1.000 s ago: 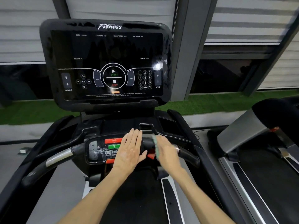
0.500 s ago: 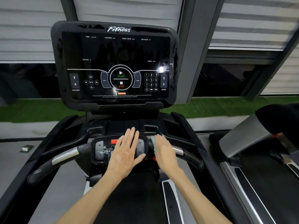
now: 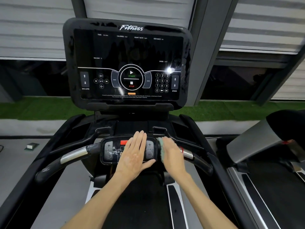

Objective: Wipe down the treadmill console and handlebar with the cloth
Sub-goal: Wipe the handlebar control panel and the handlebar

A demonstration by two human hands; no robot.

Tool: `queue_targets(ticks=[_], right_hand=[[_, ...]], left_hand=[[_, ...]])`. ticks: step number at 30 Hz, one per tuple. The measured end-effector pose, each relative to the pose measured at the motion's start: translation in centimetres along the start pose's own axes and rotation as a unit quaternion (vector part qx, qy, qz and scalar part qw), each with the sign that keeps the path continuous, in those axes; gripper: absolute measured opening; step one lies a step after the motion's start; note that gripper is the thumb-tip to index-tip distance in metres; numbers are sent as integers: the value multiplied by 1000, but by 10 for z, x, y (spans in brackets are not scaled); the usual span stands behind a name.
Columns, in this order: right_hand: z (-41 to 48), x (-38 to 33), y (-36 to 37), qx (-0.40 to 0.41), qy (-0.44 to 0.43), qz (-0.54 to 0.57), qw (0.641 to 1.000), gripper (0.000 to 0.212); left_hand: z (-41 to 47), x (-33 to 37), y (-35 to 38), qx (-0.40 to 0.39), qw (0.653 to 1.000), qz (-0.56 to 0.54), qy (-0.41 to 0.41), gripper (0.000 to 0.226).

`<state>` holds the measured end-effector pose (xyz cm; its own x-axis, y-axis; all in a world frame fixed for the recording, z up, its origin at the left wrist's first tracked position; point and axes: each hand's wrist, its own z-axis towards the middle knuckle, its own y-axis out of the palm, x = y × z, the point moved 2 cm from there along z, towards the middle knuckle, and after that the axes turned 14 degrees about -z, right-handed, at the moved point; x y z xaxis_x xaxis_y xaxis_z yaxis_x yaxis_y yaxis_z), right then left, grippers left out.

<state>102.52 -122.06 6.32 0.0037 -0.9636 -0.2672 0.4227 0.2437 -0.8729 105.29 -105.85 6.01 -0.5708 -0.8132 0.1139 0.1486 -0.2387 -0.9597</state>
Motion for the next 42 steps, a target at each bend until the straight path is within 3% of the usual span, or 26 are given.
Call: queue_targets(ticks=[4, 9, 12, 16, 20, 22, 26, 30, 37, 42], right_hand=[[-9, -8, 8, -9, 10, 44, 999, 44], [-41, 2, 14, 18, -18, -34, 999, 63], [-23, 2, 9, 11, -37, -5, 999, 56], [19, 1, 0, -68, -45, -17, 997, 35], [40, 9, -1, -210, -31, -31, 977, 34], [37, 11, -4, -191, -48, -26, 980, 34], [2, 11, -9, -69, -109, 60, 990, 43], [-27, 17, 4, 25, -104, -21, 994, 48], [-7, 13, 11, -10, -67, -48, 997, 43], [-1, 26, 7, -43, -93, -34, 994, 45]], left_hand=[[1, -2, -1, -14, 1000, 13, 10, 104], [1, -1, 0, -1, 1000, -7, 11, 104], [1, 0, -2, 7, 1000, -8, 10, 104], [1, 1, -3, 19, 1000, -16, 13, 105], [1, 2, -4, 11, 1000, -9, 11, 106], [0, 2, -4, 11, 1000, -3, 12, 105], [1, 2, -3, 15, 1000, 7, 13, 104], [0, 2, -2, 16, 1000, 2, 14, 104], [1, 1, -2, 19, 1000, -2, 14, 105], [0, 3, -3, 15, 1000, 10, 13, 106]])
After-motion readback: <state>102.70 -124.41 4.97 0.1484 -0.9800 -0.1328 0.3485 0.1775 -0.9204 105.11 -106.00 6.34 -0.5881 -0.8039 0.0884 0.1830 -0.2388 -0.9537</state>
